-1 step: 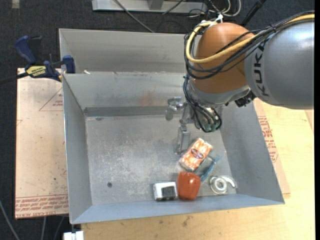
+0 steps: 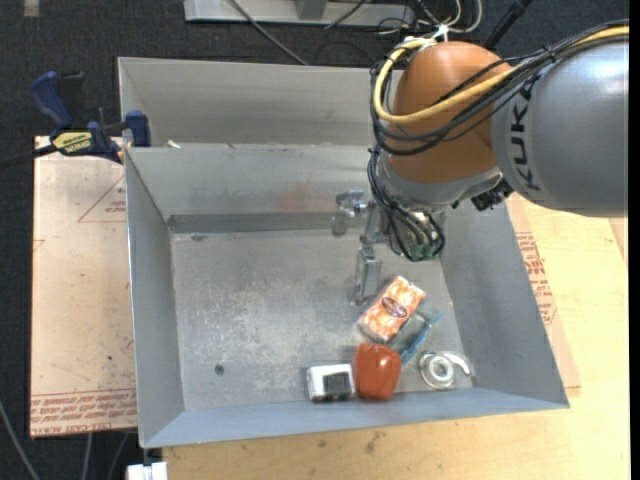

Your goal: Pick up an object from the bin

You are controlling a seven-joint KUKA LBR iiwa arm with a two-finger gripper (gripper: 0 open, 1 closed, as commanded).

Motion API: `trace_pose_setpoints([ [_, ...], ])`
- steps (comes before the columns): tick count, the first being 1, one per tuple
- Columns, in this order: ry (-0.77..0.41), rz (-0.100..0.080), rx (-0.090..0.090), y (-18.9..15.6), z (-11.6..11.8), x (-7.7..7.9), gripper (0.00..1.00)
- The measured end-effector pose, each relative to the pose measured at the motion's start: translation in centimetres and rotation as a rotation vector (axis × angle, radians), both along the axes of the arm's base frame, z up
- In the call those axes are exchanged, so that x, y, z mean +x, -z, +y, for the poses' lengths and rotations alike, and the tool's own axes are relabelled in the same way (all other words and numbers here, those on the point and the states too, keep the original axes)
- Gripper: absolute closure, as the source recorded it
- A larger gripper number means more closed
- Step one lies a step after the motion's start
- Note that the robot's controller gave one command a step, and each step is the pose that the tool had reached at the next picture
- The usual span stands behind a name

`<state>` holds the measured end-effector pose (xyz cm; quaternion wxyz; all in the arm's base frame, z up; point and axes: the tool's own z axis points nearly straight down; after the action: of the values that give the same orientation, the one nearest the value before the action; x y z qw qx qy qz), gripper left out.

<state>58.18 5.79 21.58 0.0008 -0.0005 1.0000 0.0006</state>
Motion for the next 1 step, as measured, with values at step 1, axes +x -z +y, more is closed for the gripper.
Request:
trace_pose_setpoints([
  [1, -0.055, -0.008, 0.000, 5.23, -3.44, 1.61, 0.00],
])
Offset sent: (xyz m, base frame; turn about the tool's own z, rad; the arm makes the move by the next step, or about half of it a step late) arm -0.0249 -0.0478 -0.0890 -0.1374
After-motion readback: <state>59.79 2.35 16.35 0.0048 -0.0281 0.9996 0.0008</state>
